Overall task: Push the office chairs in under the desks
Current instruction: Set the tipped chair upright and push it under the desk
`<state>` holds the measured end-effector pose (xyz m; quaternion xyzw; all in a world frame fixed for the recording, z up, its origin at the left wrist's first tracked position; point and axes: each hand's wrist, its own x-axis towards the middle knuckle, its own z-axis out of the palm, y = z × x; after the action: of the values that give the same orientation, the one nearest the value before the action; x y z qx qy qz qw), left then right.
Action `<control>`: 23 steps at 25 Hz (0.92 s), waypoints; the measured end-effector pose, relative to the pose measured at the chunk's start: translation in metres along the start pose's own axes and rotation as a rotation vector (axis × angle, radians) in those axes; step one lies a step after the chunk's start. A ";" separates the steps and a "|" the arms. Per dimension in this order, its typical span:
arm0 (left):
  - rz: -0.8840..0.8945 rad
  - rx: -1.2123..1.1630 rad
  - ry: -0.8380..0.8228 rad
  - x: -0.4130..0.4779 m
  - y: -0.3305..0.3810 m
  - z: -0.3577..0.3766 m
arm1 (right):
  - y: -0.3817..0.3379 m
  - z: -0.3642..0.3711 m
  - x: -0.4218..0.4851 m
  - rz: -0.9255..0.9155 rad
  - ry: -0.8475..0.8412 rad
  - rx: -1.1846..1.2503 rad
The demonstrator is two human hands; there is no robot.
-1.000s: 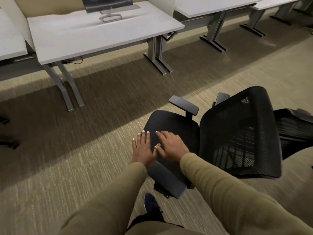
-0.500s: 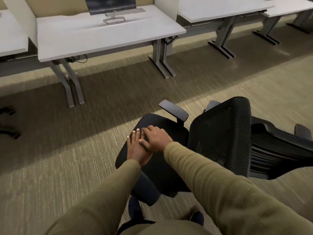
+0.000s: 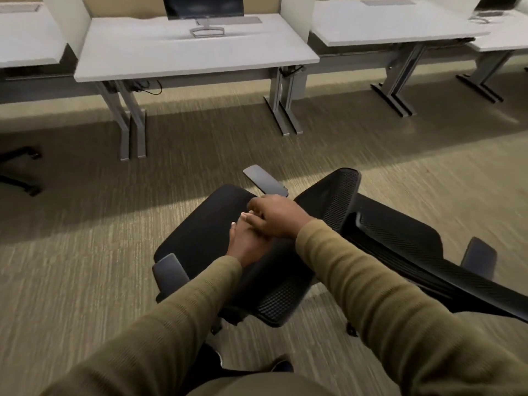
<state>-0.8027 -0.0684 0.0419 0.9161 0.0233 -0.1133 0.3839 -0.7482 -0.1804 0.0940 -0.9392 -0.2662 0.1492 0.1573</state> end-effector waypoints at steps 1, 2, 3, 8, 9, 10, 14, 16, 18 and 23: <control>0.005 -0.079 -0.020 -0.002 0.014 0.004 | 0.015 -0.007 -0.011 0.008 0.027 -0.001; 0.024 -0.125 -0.037 -0.004 0.027 0.008 | 0.028 -0.011 -0.022 0.020 0.053 0.003; 0.054 -0.126 -0.053 -0.006 0.038 0.013 | 0.042 -0.013 -0.032 0.037 0.074 0.013; 0.085 0.072 -0.232 -0.007 0.065 0.036 | 0.080 0.003 -0.054 0.075 0.187 -0.032; 0.081 0.066 -0.261 -0.006 0.064 0.036 | 0.081 0.005 -0.053 0.074 0.223 -0.041; 0.099 0.071 -0.300 -0.006 0.063 0.034 | 0.081 0.005 -0.051 0.077 0.255 -0.038; 0.191 0.216 -0.436 -0.005 0.067 0.036 | 0.088 0.004 -0.044 0.092 0.342 -0.012; 0.177 0.167 -0.424 0.001 0.071 0.038 | 0.091 0.001 -0.039 0.094 0.371 -0.001; 0.167 0.102 -0.444 0.011 0.072 0.030 | 0.091 -0.003 -0.030 0.104 0.399 0.016; 0.182 0.050 -0.530 0.027 0.059 0.009 | 0.085 -0.003 -0.009 0.142 0.416 -0.007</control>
<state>-0.7701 -0.1174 0.0708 0.8619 -0.1633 -0.3146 0.3627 -0.7158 -0.2542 0.0665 -0.9667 -0.1619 -0.0379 0.1946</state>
